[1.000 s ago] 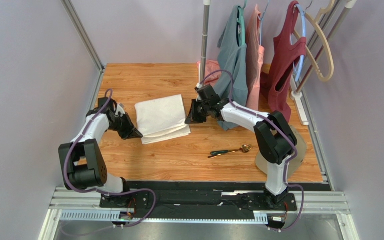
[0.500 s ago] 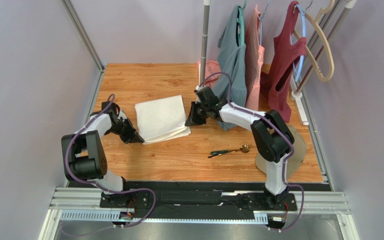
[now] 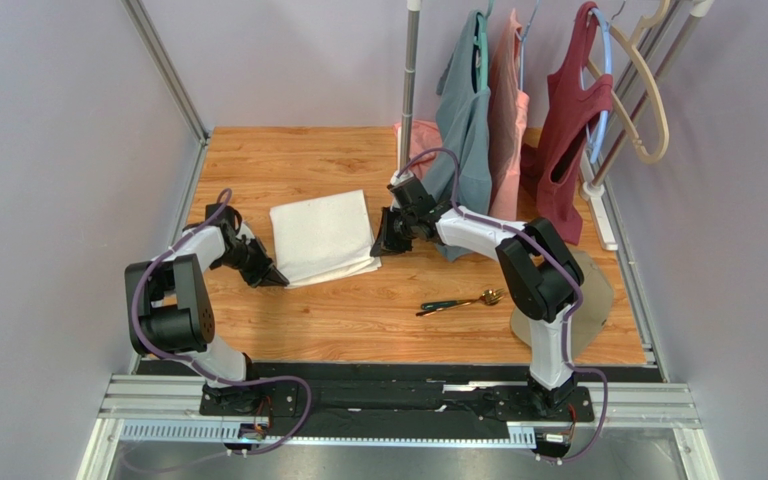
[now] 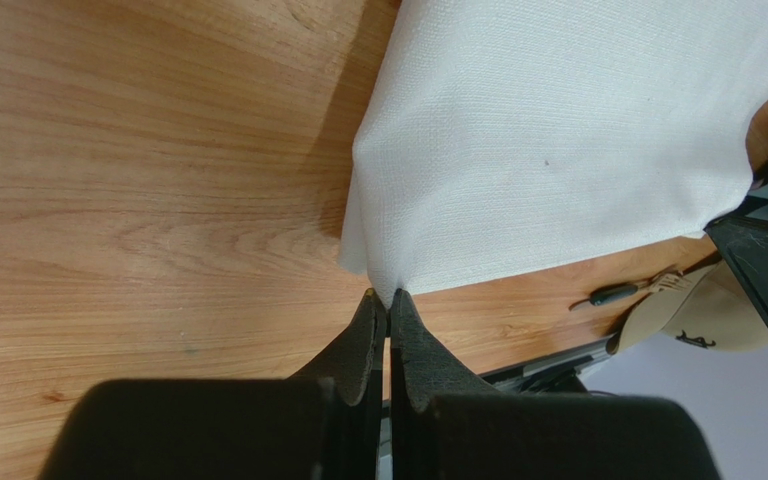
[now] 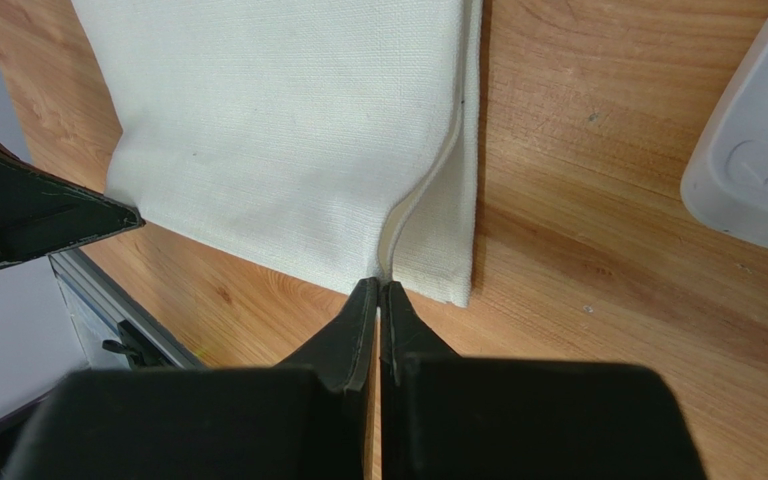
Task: Fold the napkin into a case and place the utensils inside
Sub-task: Smooth out the square-folded napkin at the center of the board.
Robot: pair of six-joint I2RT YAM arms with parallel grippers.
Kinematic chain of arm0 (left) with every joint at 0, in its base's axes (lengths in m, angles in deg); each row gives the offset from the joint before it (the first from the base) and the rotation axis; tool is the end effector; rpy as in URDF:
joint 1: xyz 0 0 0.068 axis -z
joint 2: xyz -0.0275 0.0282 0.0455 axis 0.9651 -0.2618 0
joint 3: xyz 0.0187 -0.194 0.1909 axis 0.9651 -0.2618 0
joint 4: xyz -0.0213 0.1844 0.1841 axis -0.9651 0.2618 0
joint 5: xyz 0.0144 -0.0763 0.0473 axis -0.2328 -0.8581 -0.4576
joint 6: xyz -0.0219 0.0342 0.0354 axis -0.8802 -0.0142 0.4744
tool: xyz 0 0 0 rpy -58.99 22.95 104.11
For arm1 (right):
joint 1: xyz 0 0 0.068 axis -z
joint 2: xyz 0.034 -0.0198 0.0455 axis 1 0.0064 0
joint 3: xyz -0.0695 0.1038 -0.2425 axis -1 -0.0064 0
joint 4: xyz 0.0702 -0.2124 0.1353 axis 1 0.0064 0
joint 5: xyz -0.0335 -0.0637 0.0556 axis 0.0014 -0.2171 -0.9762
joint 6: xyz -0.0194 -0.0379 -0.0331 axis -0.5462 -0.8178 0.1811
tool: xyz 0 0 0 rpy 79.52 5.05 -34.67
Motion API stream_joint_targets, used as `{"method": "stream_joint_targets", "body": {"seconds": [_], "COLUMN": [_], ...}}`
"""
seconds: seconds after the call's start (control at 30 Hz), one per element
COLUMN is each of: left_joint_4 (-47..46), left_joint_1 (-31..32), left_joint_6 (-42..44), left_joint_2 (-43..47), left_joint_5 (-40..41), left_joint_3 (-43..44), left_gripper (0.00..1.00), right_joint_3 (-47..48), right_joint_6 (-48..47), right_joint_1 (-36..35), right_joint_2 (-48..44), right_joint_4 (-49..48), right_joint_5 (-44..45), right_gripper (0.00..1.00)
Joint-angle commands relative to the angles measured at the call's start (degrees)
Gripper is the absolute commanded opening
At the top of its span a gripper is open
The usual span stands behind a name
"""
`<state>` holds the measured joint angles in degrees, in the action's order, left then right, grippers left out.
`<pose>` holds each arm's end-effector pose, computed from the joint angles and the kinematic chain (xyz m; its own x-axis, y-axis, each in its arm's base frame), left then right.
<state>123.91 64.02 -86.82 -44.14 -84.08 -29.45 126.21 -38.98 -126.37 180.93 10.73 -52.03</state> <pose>0.2636 0.0343 0.1597 -0.7990 -0.5977 0.0658 -0.5548 0.6905 -0.4640 0.3351 0.2642 0.1727 -0.9502 0.0335 -0.3099 -0.1597 0.8014 0.5764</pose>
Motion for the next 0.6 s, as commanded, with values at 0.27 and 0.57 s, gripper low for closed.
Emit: {"method": "stream_joint_targets", "body": {"seconds": [0.27,0.57], "left_joint_4": [-0.3,1.6], "left_joint_1": [-1.1,-1.2], "left_joint_6": [-0.9,0.3], "left_joint_2": [3.0,10.1], "left_joint_5": [9.7,10.9], "left_joint_3": [0.1,1.5], "left_gripper": [0.16,0.38], "right_joint_3": [-1.3,-1.0], "right_joint_6": [-2.7,-2.7], "right_joint_1": [1.7,1.7], "right_joint_2": [0.5,0.9], "right_joint_4": [0.2,-1.0], "right_joint_5": [4.2,0.5], "right_gripper": [0.00,0.11]}}
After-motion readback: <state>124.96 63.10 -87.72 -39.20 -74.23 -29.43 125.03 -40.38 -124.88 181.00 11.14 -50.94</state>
